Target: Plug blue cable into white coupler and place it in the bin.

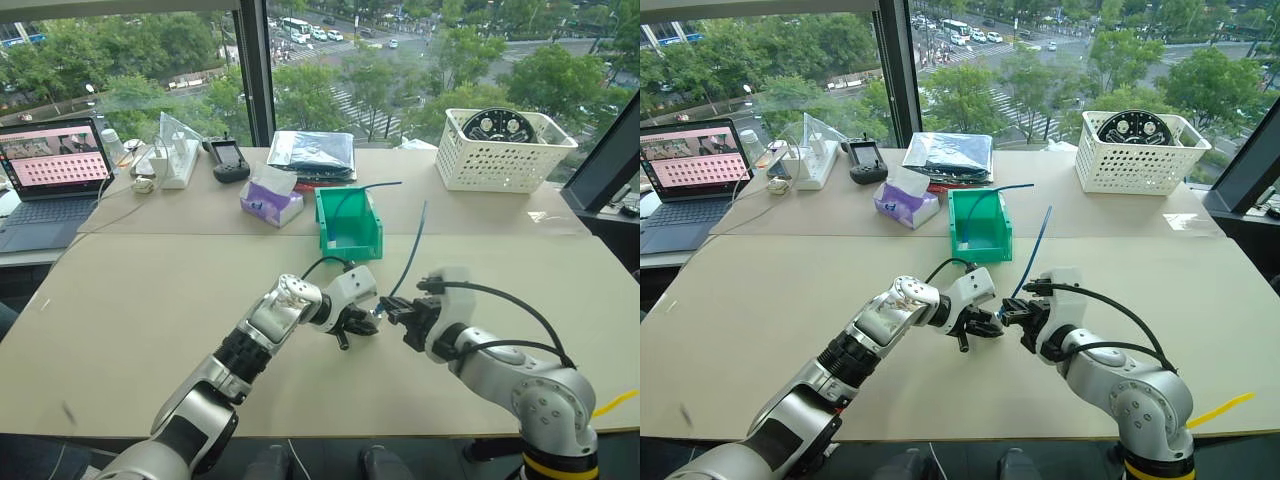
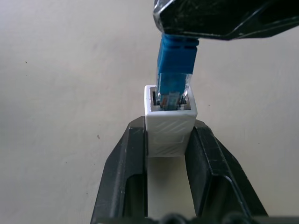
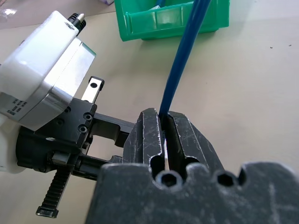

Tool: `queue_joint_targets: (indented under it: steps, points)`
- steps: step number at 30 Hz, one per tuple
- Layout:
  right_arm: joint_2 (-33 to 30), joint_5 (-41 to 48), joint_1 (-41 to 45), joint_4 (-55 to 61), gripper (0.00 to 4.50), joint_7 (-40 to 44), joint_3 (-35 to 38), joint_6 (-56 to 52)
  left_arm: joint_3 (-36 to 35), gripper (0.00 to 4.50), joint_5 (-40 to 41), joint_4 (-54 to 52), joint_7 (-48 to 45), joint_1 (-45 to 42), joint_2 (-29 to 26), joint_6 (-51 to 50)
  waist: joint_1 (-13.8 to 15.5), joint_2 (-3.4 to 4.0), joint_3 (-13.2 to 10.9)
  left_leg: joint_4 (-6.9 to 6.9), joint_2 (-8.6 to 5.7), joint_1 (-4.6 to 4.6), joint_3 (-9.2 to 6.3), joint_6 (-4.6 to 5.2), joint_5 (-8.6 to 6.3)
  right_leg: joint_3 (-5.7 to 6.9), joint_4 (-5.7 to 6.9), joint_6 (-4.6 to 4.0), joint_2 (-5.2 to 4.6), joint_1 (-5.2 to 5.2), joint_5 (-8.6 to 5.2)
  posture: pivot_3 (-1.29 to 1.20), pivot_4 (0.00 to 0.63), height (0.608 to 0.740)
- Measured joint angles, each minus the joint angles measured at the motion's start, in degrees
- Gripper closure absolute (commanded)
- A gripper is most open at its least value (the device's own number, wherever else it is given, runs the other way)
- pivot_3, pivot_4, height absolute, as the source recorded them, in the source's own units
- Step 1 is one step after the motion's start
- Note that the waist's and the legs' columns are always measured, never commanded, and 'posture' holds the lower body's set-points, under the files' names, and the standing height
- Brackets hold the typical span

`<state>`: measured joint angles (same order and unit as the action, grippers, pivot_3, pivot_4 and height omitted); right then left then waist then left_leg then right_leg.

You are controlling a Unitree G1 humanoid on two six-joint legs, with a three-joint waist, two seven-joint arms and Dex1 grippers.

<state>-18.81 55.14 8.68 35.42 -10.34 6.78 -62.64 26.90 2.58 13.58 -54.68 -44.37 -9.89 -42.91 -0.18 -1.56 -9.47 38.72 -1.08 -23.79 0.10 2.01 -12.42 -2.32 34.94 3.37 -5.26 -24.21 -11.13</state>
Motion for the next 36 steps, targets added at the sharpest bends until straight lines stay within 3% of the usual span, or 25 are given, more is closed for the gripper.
queue_joint_targets:
  steps: [12, 19, 24, 25, 30, 32, 36]
  points:
    - [1.54, -9.94, -1.52, -5.24, 4.50, 10.36, -3.85, 6.78, 0.25, 3.86, -0.15, -0.05, 1.05, 0.63, -0.70, -2.18, -0.73, -0.63, 1.13, -0.12, 0.11, 0.52, -0.01, 0.02, -0.04, 0.02, 0.00, -0.06, 0.07, 0.33, -0.11, 0.00, 0.150, 0.740]
    - [2.19, -13.93, -0.83, -8.26, 4.50, 15.99, -4.12, 7.81, 0.20, 3.86, -0.14, -0.04, 1.92, 1.45, -0.72, -2.49, -0.93, -0.71, 1.36, -0.55, 0.17, 1.35, -0.03, -0.03, -0.08, 0.01, -0.20, -0.42, 0.06, 1.08, -0.40, 0.00, 0.150, 0.740]
    - [3.76, -14.52, -0.57, -9.23, 4.50, 17.46, -3.18, 8.39, -0.59, 3.86, 0.79, -0.05, 2.12, 1.54, -0.76, -3.45, -1.02, -0.70, 1.36, -0.66, 0.18, 1.39, -0.03, -0.04, -0.08, 0.00, -0.22, -0.42, 0.06, 1.04, -0.41, 0.00, 0.150, 0.740]
    - [4.15, -14.26, -0.53, -9.49, 4.50, 17.70, -2.66, 8.38, -0.68, 2.85, 1.06, -0.06, 1.95, 1.55, -0.84, -3.45, -1.02, -0.68, 1.34, -0.66, 0.17, 1.36, -0.02, -0.04, -0.08, 0.00, -0.22, -0.41, 0.06, 1.00, -0.40, 0.00, 0.150, 0.740]
    - [2.68, -8.14, 2.38, -10.54, 4.50, 16.91, 4.26, 3.17, -1.46, 1.14, 2.11, -1.67, 2.77, 1.51, -0.41, -2.70, -0.77, -0.50, 1.19, -0.66, 0.04, 0.63, 0.01, -0.03, -0.06, -0.06, -0.16, -0.08, -0.07, 0.28, -0.19, 0.00, 0.150, 0.740]
    - [-0.05, -5.94, 6.08, -11.47, 4.50, 16.30, 7.85, 0.83, -1.89, 1.14, 2.22, -1.64, 3.40, 1.69, -0.91, -2.26, -0.82, -0.36, 1.04, -0.64, -0.02, 0.14, 0.09, -0.07, 0.00, -0.16, -0.02, -0.35, -0.06, -0.24, 0.05, 0.00, 0.150, 0.740]
    - [-5.65, -5.11, 17.37, -15.16, 4.50, 17.26, 10.88, -0.11, -3.83, 1.14, 2.84, -2.67, 3.90, 2.81, -2.63, -2.13, -0.98, -0.27, 0.96, -0.67, 0.03, 0.13, 0.05, -0.02, -0.03, -0.09, -0.03, -0.53, 0.09, -0.29, 0.11, 0.00, 0.150, 0.740]
